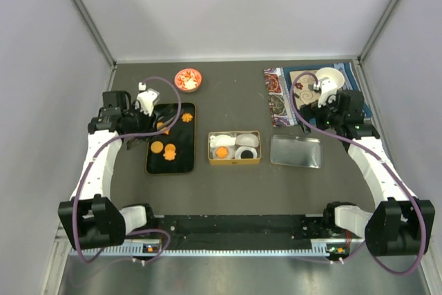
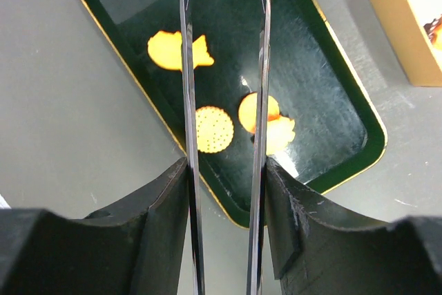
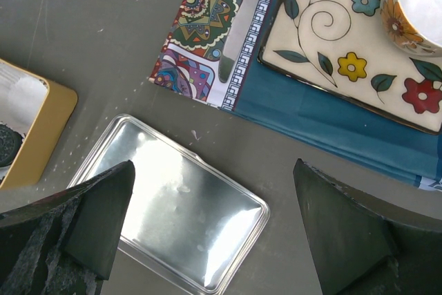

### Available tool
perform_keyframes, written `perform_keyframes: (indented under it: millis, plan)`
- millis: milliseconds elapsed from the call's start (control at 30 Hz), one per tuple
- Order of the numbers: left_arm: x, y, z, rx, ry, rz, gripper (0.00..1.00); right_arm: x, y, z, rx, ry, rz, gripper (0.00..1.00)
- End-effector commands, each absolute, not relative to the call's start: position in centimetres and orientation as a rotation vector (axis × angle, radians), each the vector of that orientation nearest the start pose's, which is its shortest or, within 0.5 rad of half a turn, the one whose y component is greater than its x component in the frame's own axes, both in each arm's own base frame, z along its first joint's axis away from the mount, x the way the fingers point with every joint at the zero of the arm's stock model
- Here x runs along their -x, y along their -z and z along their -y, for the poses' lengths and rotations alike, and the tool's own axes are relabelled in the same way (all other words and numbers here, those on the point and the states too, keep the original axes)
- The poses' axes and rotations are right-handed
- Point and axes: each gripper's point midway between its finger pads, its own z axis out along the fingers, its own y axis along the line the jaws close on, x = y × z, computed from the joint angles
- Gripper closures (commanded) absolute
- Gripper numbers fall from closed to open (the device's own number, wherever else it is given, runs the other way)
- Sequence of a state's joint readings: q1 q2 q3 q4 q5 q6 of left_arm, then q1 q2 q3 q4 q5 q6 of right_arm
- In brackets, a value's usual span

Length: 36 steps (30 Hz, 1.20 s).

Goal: Pack the cookies

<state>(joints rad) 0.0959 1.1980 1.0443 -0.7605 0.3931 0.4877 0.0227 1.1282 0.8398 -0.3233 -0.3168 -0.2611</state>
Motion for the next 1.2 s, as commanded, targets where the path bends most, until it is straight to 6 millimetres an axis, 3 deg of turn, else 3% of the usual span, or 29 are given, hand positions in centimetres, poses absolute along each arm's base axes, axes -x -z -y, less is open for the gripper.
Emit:
perform_keyframes:
  millis: [0, 367, 667, 1167]
  plan:
    - [-29.5, -16.6, 0.9, -0.659, 0.199, -2.283, 0.51, -34.4, -19.6, -5.2, 0.484, -0.204, -2.02, 0.01]
    - [-27.3, -15.0, -3.5, -0.609, 0.184, -2.343, 0.49, -34.4, -19.6, -5.3, 0.487, -0.208, -2.021, 0.01]
    - [-24.7, -13.9, -4.9, -0.693, 0.165, -2.37, 0.49, -34.4, -19.5, -5.4, 0.489, -0.215, -2.022, 0.01]
    - [-26.5, -12.9, -6.6, -0.702, 0.133, -2.409, 0.48, -34.4, -19.5, -5.4, 0.489, -0.215, -2.024, 0.01]
